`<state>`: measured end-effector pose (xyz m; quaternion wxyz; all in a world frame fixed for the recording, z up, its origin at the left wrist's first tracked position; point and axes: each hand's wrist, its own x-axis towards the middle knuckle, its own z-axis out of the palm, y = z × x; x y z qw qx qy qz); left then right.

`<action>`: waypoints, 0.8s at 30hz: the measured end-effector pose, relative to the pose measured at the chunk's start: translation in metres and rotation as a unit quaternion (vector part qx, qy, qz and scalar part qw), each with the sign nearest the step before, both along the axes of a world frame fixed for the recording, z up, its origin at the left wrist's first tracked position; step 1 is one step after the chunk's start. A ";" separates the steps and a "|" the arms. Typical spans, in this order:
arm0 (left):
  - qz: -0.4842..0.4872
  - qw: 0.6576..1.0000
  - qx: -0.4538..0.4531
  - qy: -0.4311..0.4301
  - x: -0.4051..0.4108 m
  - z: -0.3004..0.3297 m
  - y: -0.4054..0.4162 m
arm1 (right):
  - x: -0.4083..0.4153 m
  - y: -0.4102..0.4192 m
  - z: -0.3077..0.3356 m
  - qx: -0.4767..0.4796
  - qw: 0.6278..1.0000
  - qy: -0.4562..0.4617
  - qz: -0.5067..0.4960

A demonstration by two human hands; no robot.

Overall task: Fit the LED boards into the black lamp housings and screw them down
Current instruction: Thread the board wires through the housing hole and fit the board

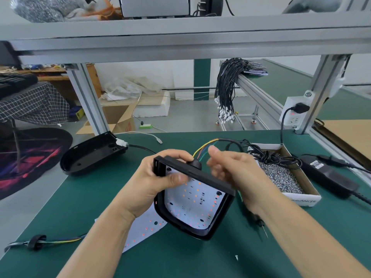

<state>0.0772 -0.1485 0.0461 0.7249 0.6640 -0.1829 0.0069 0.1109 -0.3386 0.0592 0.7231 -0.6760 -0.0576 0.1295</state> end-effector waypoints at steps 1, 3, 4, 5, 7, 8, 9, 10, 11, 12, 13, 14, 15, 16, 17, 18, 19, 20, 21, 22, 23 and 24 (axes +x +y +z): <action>0.007 1.000 0.002 -0.001 -0.001 -0.001 0.001 | -0.002 -0.003 -0.001 -0.009 0.999 -0.035 -0.001; 0.018 1.000 0.009 -0.003 -0.001 -0.001 0.001 | -0.006 -0.005 0.000 0.004 0.997 -0.063 0.033; 0.017 1.000 0.013 -0.006 -0.001 0.000 -0.001 | -0.007 -0.003 0.002 0.008 0.998 -0.039 0.050; 0.012 1.000 0.019 -0.009 -0.002 0.001 -0.003 | -0.006 -0.002 0.004 0.003 0.998 0.000 0.057; 0.001 0.999 0.039 -0.024 -0.003 0.002 -0.006 | -0.002 0.001 0.010 -0.026 0.995 0.063 0.071; 0.000 0.998 0.051 -0.034 -0.003 0.002 -0.008 | -0.001 0.001 0.012 -0.031 0.993 0.073 0.089; 0.003 0.997 0.060 -0.041 -0.003 0.002 -0.009 | 0.000 0.000 0.013 -0.029 0.991 0.069 0.111; 0.009 0.997 0.060 -0.042 -0.003 0.001 -0.009 | 0.001 0.000 0.014 -0.026 0.990 0.061 0.127; 0.016 0.998 0.055 -0.039 -0.003 0.000 -0.009 | 0.002 -0.001 0.014 -0.022 0.989 0.053 0.138; 0.022 0.998 0.048 -0.037 -0.003 -0.001 -0.010 | 0.002 -0.003 0.015 -0.010 0.988 0.053 0.145; 0.031 0.998 0.042 -0.039 -0.003 -0.002 -0.011 | 0.003 -0.004 0.014 0.008 0.986 0.063 0.151; 0.044 0.997 0.041 -0.047 -0.004 -0.003 -0.011 | 0.004 -0.006 0.013 0.024 0.984 0.078 0.158; 0.058 0.996 0.044 -0.058 -0.004 -0.004 -0.012 | 0.005 -0.007 0.013 0.035 0.981 0.092 0.165; 0.068 0.994 0.046 -0.069 -0.005 -0.004 -0.013 | 0.006 -0.008 0.013 0.042 0.979 0.104 0.172; 0.074 0.993 0.045 -0.078 -0.006 -0.005 -0.014 | 0.004 -0.009 0.013 0.043 0.977 0.112 0.177; 0.079 0.992 0.043 -0.088 -0.006 -0.005 -0.015 | 0.004 -0.010 0.012 0.040 0.977 0.115 0.177; 0.084 0.991 0.041 -0.096 -0.006 -0.006 -0.016 | 0.004 -0.010 0.011 0.038 0.978 0.114 0.173; 0.090 0.990 0.039 -0.102 -0.006 -0.007 -0.016 | 0.003 -0.011 0.010 0.038 0.979 0.113 0.166; 0.094 0.989 0.038 -0.105 -0.006 -0.007 -0.016 | 0.002 -0.011 0.009 0.039 0.980 0.109 0.160; 0.094 0.989 0.039 -0.106 -0.006 -0.007 -0.015 | 0.001 -0.010 0.009 0.041 0.982 0.099 0.156; 0.091 0.989 0.042 -0.106 -0.006 -0.007 -0.014 | 0.000 -0.009 0.009 0.041 0.984 0.085 0.154; 0.090 0.989 0.046 -0.104 -0.006 -0.007 -0.013 | -0.001 -0.008 0.010 0.039 0.985 0.071 0.153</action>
